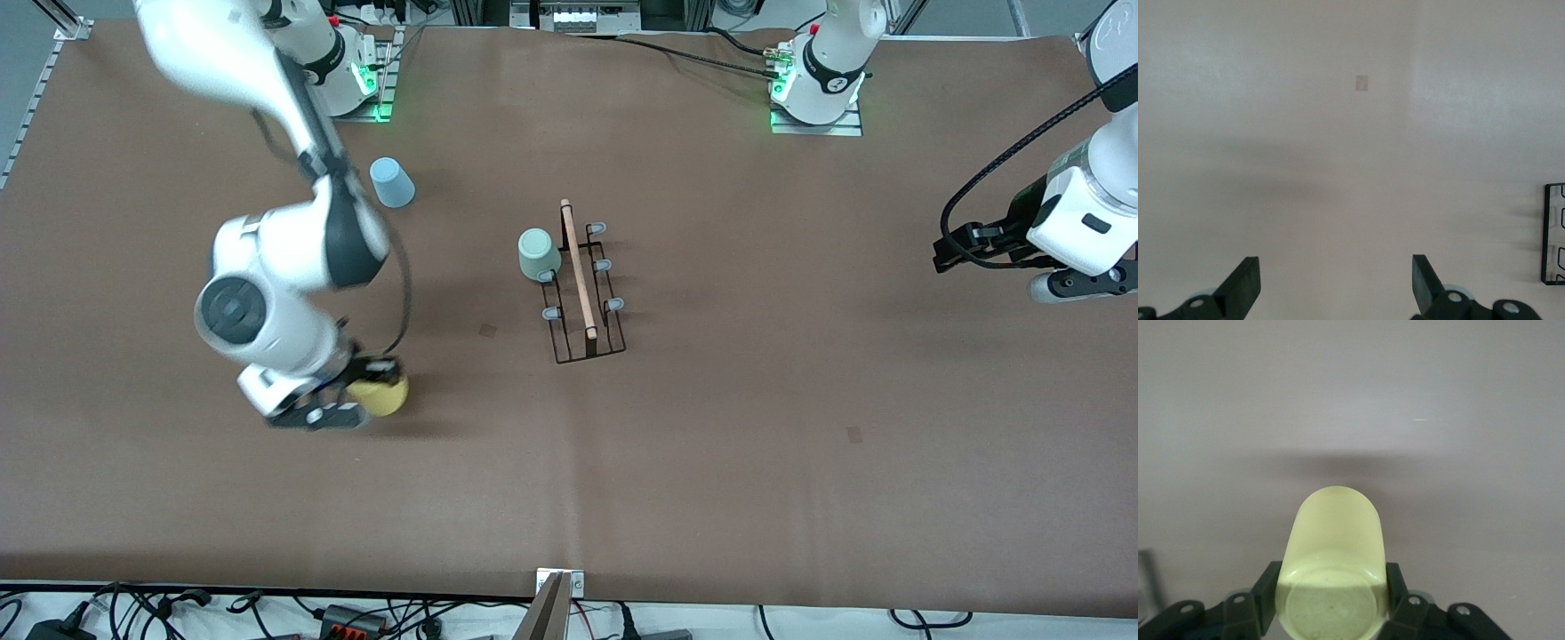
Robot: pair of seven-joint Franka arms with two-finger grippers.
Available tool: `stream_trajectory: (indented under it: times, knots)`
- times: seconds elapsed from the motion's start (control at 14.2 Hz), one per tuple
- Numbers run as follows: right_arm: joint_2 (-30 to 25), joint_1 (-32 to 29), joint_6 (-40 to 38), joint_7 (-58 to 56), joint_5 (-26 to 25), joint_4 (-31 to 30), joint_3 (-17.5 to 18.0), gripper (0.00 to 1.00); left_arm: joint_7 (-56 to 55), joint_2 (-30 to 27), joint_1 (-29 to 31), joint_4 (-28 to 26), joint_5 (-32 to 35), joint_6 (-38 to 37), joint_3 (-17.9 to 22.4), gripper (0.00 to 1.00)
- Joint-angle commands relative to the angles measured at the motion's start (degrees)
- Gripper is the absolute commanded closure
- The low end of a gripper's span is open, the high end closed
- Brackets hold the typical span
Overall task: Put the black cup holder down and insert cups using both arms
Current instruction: 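Lift the yellow cup and carry it to the rack with the right gripper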
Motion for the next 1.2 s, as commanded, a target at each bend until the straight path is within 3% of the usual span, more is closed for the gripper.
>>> stream_trajectory:
  times: [0.0,0.21,0.42,0.78,1.13]
  knots:
    - [-4.48,4.13,-3.78,0.20,0.86,-1.47,-0.31,0.73,-0.03,-1.29,0.36,-0.91,-1.17,-0.13,0.06,0.00]
    - [-5.98,12.12,-6.08,9.40,0.16,-1.38,-0.83,0.73,0.06,-1.29,0.36,-0.91,-1.17,-0.13,0.06,0.00]
    - [-5.02,14.42,-4.68,13.65,0.16,-0.60,-0.39,0.73,0.06,-1.29,0.36,-0.91,-1.17,-0.13,0.06,0.00]
    - [2.00,16.79,-2.84,19.08,0.69,7.31,-0.22,0.73,0.06,-1.29,0.54,-0.82,-1.34,-0.13,0.06,0.00]
    - [3.68,18.73,-1.16,21.56,0.86,7.40,-0.22,0.73,0.06,-1.29,0.89,-0.82,-1.43,-0.75,0.06,0.00]
